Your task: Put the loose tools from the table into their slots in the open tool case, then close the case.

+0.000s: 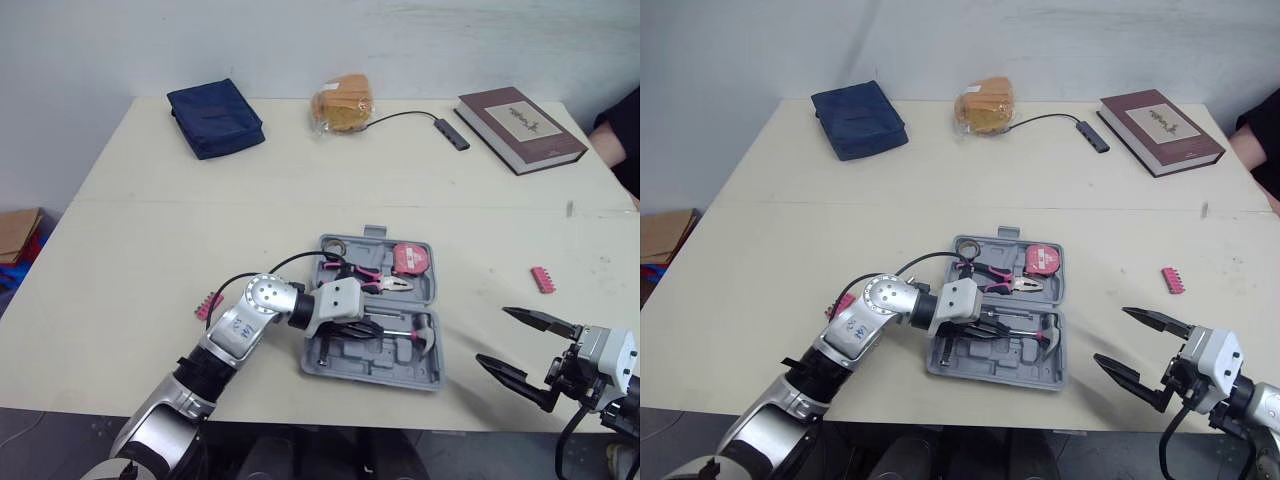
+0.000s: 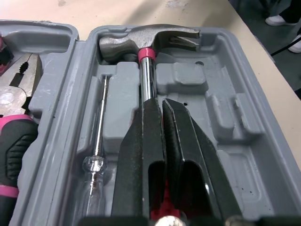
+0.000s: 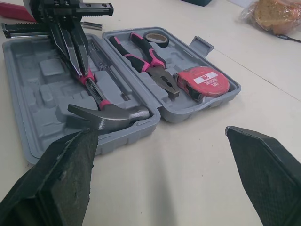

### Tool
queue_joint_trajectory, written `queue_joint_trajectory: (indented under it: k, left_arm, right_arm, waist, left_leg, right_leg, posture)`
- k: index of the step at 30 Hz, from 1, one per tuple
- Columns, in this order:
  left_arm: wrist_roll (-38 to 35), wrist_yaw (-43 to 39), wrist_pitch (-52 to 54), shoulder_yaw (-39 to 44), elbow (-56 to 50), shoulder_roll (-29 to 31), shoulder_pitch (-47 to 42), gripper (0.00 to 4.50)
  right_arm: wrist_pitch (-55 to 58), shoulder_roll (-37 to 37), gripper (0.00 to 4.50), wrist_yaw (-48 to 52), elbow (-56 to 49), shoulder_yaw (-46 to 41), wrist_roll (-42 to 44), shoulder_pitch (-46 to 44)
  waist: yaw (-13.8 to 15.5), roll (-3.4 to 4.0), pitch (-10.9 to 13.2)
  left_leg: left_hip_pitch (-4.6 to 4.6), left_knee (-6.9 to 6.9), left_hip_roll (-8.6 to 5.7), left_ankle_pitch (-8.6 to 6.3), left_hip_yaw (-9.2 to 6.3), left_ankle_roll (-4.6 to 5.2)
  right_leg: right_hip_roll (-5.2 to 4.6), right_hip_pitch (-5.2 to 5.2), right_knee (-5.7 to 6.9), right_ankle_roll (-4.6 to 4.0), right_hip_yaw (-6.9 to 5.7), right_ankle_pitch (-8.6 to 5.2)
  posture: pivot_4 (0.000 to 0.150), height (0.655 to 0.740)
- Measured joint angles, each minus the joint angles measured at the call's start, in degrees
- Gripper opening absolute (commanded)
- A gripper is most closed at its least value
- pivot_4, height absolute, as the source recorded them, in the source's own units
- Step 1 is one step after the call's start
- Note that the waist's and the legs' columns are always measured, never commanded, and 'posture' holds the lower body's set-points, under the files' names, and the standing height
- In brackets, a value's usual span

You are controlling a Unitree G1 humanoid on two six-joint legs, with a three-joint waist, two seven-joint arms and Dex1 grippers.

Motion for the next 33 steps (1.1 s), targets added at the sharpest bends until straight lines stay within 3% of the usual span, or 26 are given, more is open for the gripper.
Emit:
queue_joint_trajectory:
  k: [5, 14, 27, 30, 33]
  left_arm:
    - [0.03, 1.14, 2.88, 0.01, -0.36, -0.25, -0.05, 0.09]
    - [3.51, 3.20, 6.41, -3.73, -2.51, 0.47, -1.22, 0.09]
    - [5.62, 5.91, 9.75, -6.44, -1.66, -0.45, -1.78, 0.09]
    - [2.38, 4.17, 6.41, -3.16, -0.48, -0.78, 0.18, 0.09]
    - [-1.06, 0.21, 0.80, -0.66, -0.40, -0.23, 1.80, 0.09]
  right_arm:
    - [-0.31, 0.06, 4.50, 0.10, 0.75, 0.70, -0.04, -0.14]
    - [-1.34, 0.30, 4.50, 0.07, 1.19, 1.05, -0.07, -0.15]
    - [-1.63, 1.12, 4.50, -0.23, 2.13, 1.11, -0.17, -0.41]
    - [-2.14, 1.14, 4.50, -0.23, 2.34, 1.11, -0.18, -0.31]
    - [-2.66, 1.04, 4.50, 0.06, 3.20, 0.97, -0.16, -0.29]
  waist:
    - [0.00, -0.01, -0.06]
    - [-0.03, 0.02, -0.30]
    - [-0.05, -0.02, -1.75]
    - [-0.12, 0.13, -1.65]
    - [-0.11, 0.41, -1.57]
  left_leg:
    - [0.10, 0.00, 0.00, 0.00, -0.01, 0.00]
    - [1.24, -0.15, 0.08, -0.39, -0.17, 0.37]
    - [1.67, -0.32, 0.23, -0.72, -0.27, 0.55]
    - [1.67, -0.33, 0.26, -0.74, -0.27, 0.59]
    - [0.82, -0.26, 0.25, -0.46, -0.26, 0.11]
  right_leg:
    - [0.00, 0.15, -0.01, 0.00, 0.00, 0.00]
    - [0.00, 1.44, -0.52, 0.00, -0.10, -0.02]
    - [-0.05, 2.44, -1.21, -0.22, -0.17, -0.14]
    - [-0.04, 2.13, -1.21, -0.17, -0.19, -0.11]
    - [-0.01, 1.11, -0.96, -0.02, -0.19, 0.00]
  posture:
    - [0.150, 0.7400]
    - [0.150, 0.7400]
    - [0.150, 0.7400]
    - [0.150, 0.7400]
    - [0.150, 0.7400]
